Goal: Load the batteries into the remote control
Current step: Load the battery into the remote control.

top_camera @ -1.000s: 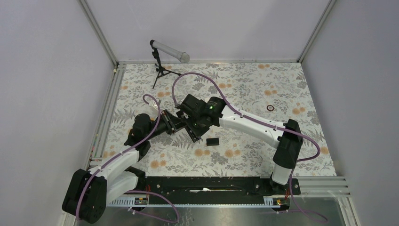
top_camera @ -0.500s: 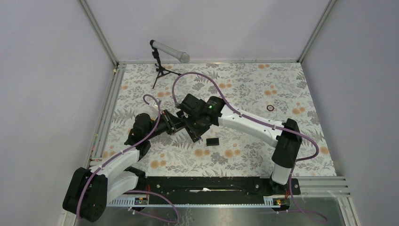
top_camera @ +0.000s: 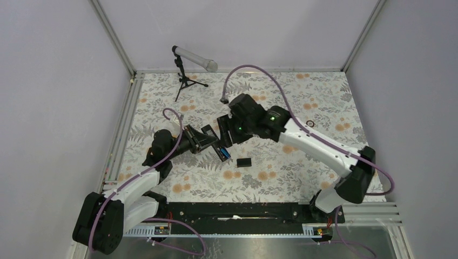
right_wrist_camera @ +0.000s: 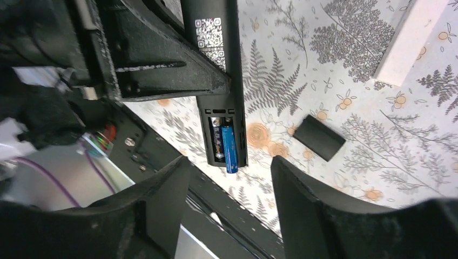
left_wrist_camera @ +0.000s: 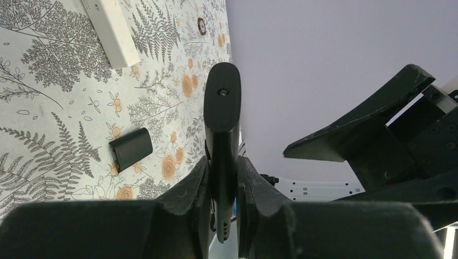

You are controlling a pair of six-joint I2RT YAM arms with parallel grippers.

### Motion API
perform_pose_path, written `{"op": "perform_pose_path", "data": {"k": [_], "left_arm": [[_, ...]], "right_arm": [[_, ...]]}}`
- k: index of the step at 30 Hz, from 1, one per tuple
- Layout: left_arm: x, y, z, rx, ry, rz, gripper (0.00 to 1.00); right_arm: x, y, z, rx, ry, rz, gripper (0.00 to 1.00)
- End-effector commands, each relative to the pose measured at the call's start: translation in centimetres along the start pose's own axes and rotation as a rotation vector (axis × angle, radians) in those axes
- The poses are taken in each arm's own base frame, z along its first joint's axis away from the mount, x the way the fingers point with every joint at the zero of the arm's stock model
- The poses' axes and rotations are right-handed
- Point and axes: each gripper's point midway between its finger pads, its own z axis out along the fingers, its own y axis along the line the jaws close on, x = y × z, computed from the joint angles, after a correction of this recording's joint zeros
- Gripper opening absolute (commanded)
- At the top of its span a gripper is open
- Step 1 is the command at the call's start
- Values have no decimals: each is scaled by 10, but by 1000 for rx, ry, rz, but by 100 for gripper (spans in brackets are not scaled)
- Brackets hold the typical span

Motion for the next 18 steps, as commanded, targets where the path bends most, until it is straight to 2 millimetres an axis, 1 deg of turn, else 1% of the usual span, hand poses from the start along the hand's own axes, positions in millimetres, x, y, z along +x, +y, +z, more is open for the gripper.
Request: {"op": "perform_pose_path", "data": {"k": [1, 3, 7, 10, 13, 16, 18], "left_arm": [[-14, -34, 1, 94, -15, 0, 0], [-15, -45, -1, 122, -9, -33, 0], [-16, -60, -6, 147, -9, -80, 0], [-15, -61, -8, 124, -5, -118, 0], [-15, -60, -11, 117, -20, -177, 0], [-19, -64, -14, 138, -53, -210, 0], [-22, -67, -15, 157, -68, -223, 0]], "right_arm": [[-27, 7, -30, -104, -190, 155, 66], [-24, 7, -32, -127, -218, 193, 69], [-22, 13, -39, -209, -299, 265, 69], [-25, 19, -58, -290, -387, 376, 71], [-24, 16, -71, -324, -453, 474, 73], [-23, 13, -75, -333, -477, 517, 76], [-23, 19, -73, -377, -471, 541, 79]]}}
